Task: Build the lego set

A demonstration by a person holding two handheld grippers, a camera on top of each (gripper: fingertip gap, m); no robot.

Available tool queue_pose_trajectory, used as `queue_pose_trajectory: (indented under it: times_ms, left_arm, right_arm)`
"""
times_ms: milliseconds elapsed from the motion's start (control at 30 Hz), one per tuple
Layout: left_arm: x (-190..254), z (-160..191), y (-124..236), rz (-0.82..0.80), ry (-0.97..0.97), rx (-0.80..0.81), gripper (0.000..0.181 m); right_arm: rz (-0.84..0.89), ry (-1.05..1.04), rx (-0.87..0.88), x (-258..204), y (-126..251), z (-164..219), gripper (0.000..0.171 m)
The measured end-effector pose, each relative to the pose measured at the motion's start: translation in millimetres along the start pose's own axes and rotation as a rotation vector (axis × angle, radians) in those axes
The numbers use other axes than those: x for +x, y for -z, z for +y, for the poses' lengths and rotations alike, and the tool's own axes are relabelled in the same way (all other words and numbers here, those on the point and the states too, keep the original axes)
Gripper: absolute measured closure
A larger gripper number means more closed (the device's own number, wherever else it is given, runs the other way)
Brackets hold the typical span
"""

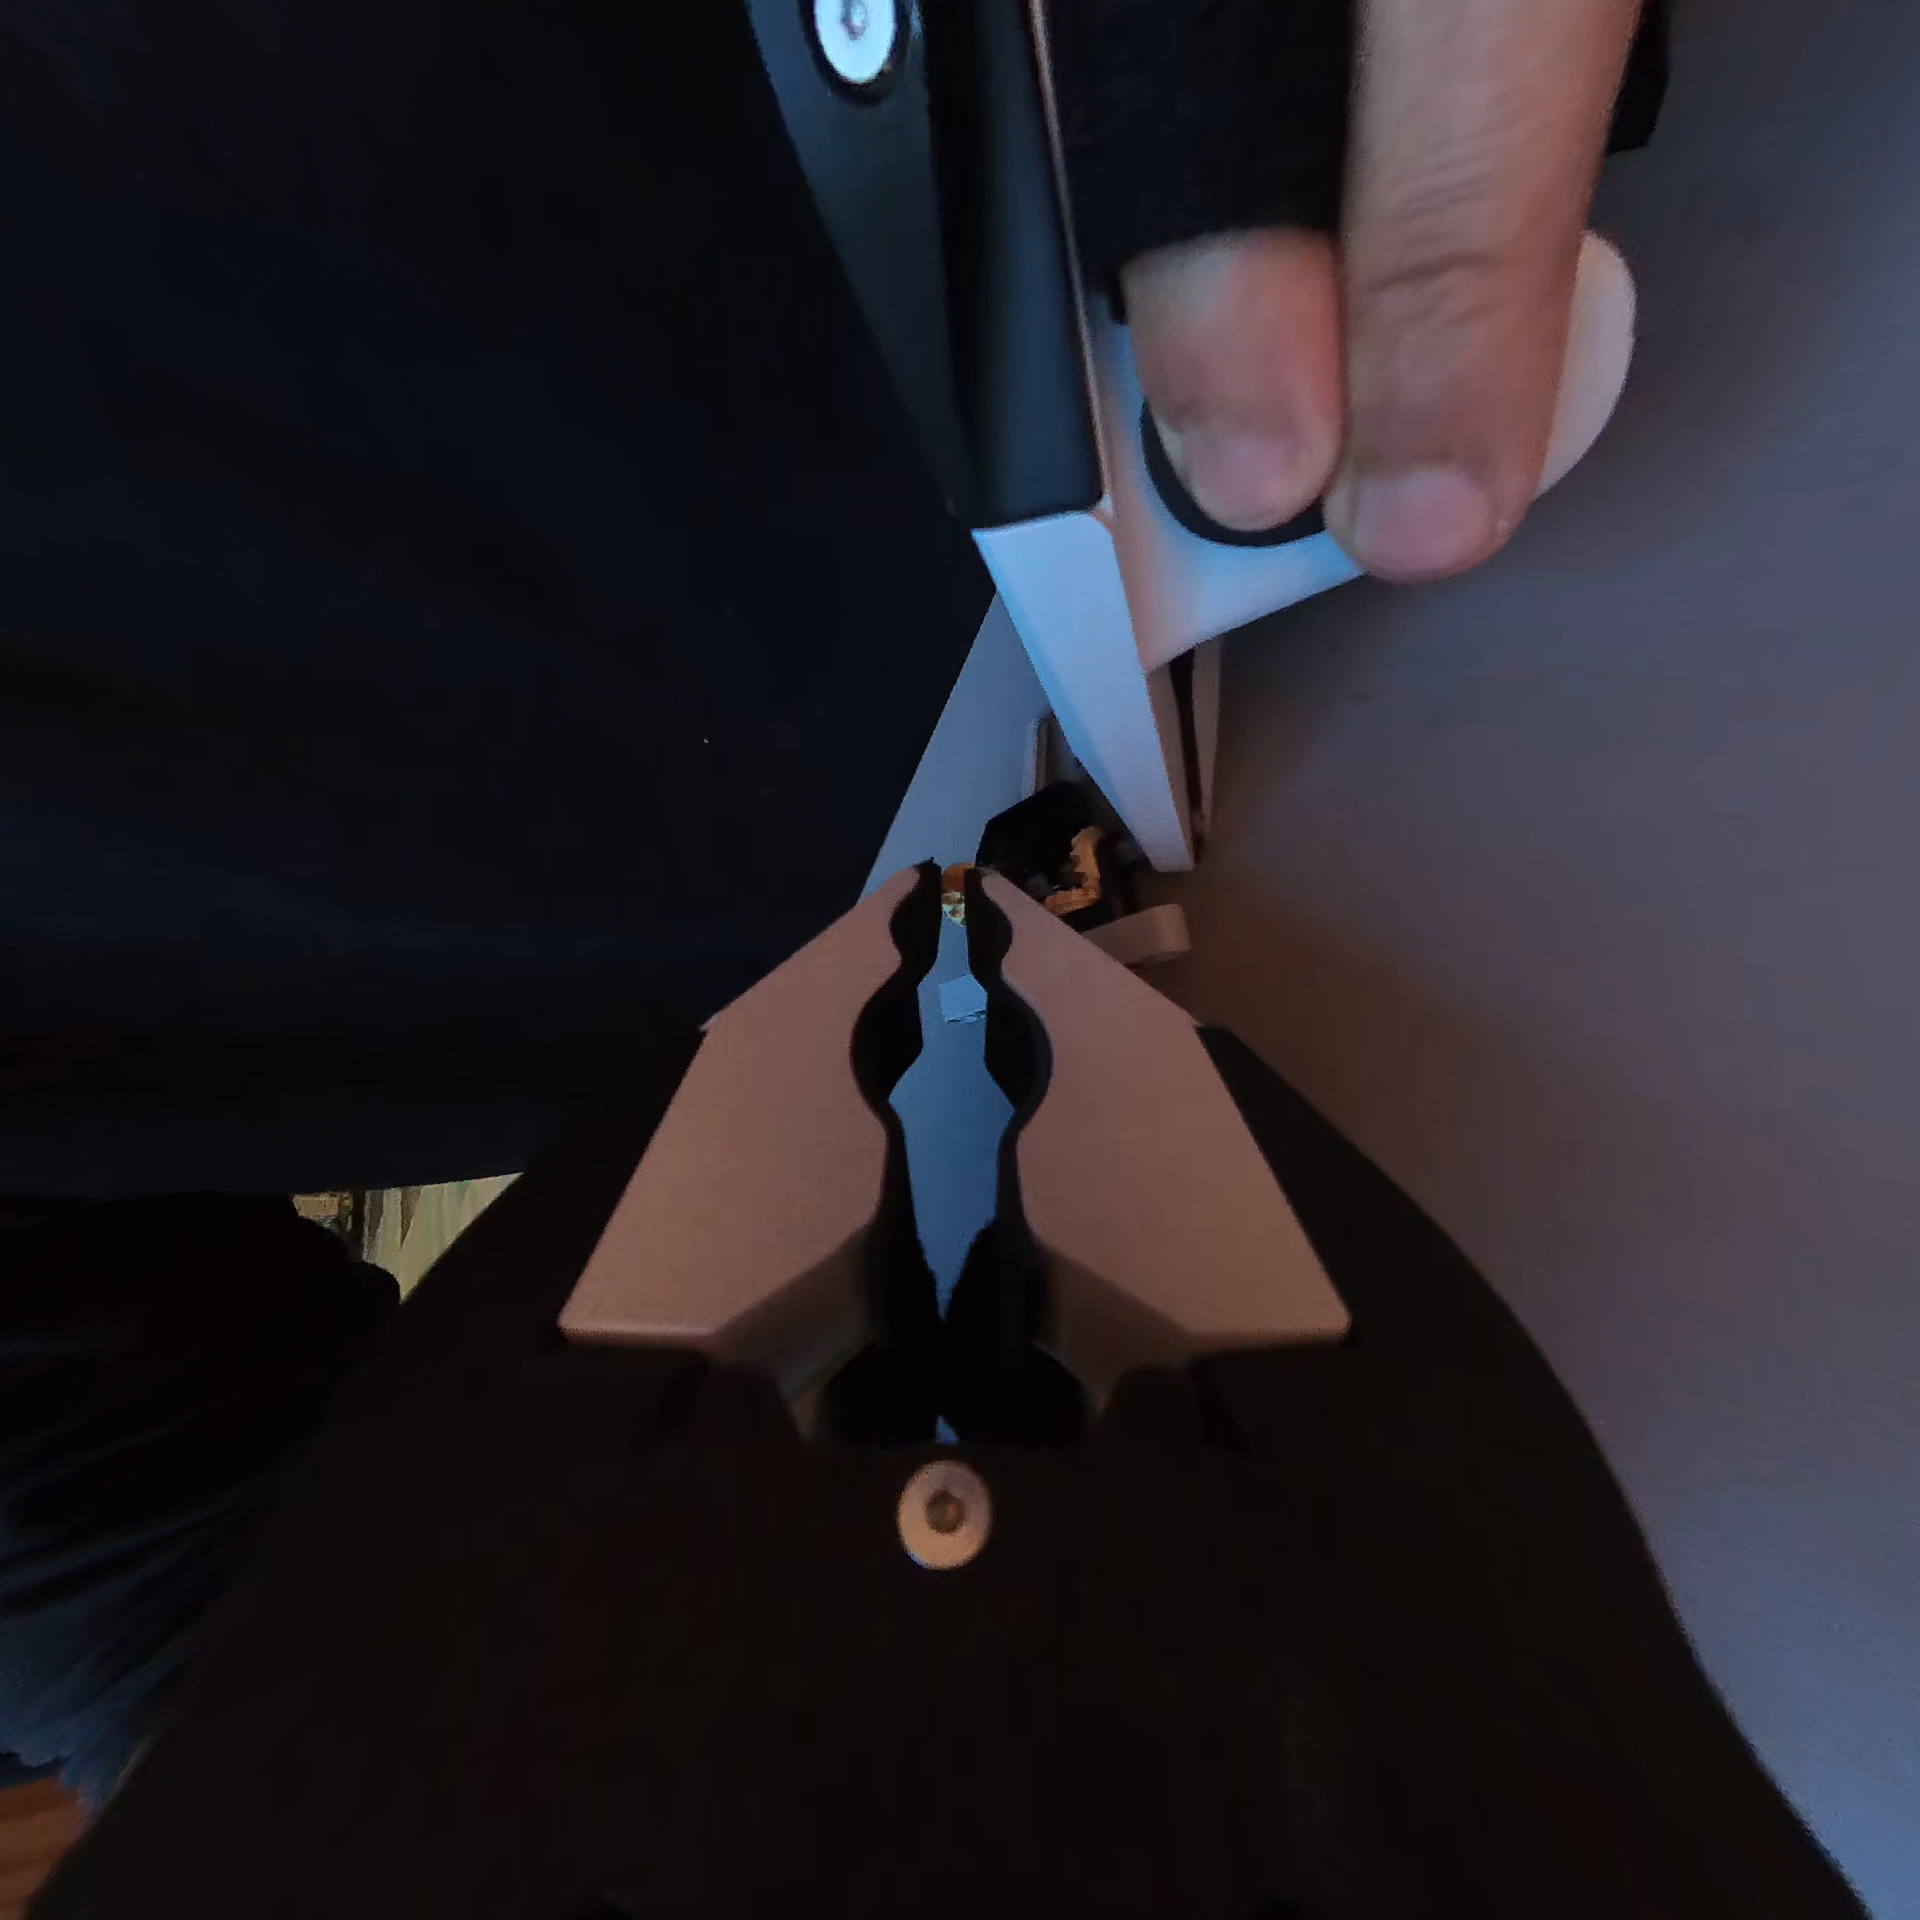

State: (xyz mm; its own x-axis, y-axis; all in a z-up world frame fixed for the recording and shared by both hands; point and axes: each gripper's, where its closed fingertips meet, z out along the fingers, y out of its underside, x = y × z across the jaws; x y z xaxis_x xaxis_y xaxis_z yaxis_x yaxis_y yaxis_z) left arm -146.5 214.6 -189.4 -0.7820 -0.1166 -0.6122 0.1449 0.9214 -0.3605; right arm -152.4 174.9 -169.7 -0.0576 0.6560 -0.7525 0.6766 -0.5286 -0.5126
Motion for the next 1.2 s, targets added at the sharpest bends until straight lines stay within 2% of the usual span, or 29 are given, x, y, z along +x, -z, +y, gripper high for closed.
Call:
queue_pose_trajectory:
  times_ms: [300,433,467,567,633,767,900,1000,1100,1200]
  left_arm:
    - [1.1,0.0,0.6,-0.007,0.016,-0.012,0.179]
    - [3.0,5.5,4.9,-0.028,0.088,-0.063,0.179]
    - [2.4,9.3,6.4,-0.044,0.131,-0.094,0.179]
    - [1.3,19.5,10.5,-0.114,0.282,-0.194,0.179]
    - [1.2,20.9,11.3,-0.174,0.369,-0.236,0.179]
    - [-4.6,17.9,10.9,-0.321,0.460,-0.312,0.179]
    - [-12.6,14.2,12.5,-0.459,0.535,-0.346,0.179]
    - [-20.5,17.1,23.3,-0.557,0.585,-0.359,0.179]
    - [-24.2,18.0,31.0,-0.626,0.611,-0.350,0.179]
    - [-26.9,14.0,32.7,-0.658,0.604,-0.331,0.179]
  right_arm:
    - [0.064,0.027,-0.023,2.8,0.6,4.5,0.168]
    - [0.145,0.040,0.071,-7.5,11.8,4.0,0.168]
    - [0.198,0.040,0.085,-9.8,15.2,7.0,0.168]
    - [0.537,0.006,0.115,7.1,35.5,24.8,0.168]
    - [0.699,-0.004,0.175,12.2,46.5,31.9,0.168]
    - [0.862,-0.043,0.255,19.3,52.8,42.2,0.166]
    - [0.873,-0.088,0.436,15.2,57.2,35.6,0.143]
    - [0.804,-0.124,0.740,-4.2,66.3,13.4,0.144]
    - [0.740,-0.242,0.958,-5.5,66.0,4.2,0.147]
    - [0.725,-0.251,1.037,-8.5,68.1,-1.0,0.151]
